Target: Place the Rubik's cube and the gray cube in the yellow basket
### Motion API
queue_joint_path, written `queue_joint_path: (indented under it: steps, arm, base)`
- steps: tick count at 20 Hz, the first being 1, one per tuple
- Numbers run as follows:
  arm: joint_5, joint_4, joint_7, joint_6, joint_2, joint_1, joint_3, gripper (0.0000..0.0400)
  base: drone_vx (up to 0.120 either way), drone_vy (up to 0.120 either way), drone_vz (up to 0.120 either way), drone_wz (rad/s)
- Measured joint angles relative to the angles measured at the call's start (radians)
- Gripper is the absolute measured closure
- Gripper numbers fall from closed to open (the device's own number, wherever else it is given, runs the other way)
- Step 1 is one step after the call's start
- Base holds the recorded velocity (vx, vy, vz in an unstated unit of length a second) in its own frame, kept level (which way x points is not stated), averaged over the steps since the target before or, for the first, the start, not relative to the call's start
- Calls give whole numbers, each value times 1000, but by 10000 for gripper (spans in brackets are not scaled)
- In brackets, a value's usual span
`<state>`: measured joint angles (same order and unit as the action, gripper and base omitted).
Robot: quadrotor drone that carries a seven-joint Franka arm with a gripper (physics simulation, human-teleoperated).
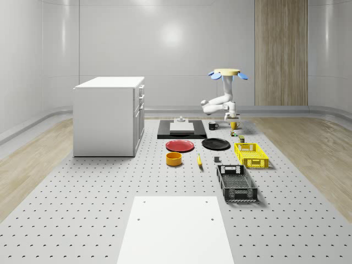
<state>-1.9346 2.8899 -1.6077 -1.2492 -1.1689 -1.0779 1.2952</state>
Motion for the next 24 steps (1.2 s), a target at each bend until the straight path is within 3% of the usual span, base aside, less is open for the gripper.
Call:
queue_joint_path:
  steps: [8,18,24]
  arm:
    - [16,-3,-11,-37,-40,-12,7,0]
    - [-86,-32,1,-146,-110,-10,-115,0]
    - [-117,-81,-1,-182,-116,-52,-142,0]
  base:
    - [0,0,-110,0]
    - [0,0,0,0]
    - [0,0,0,0]
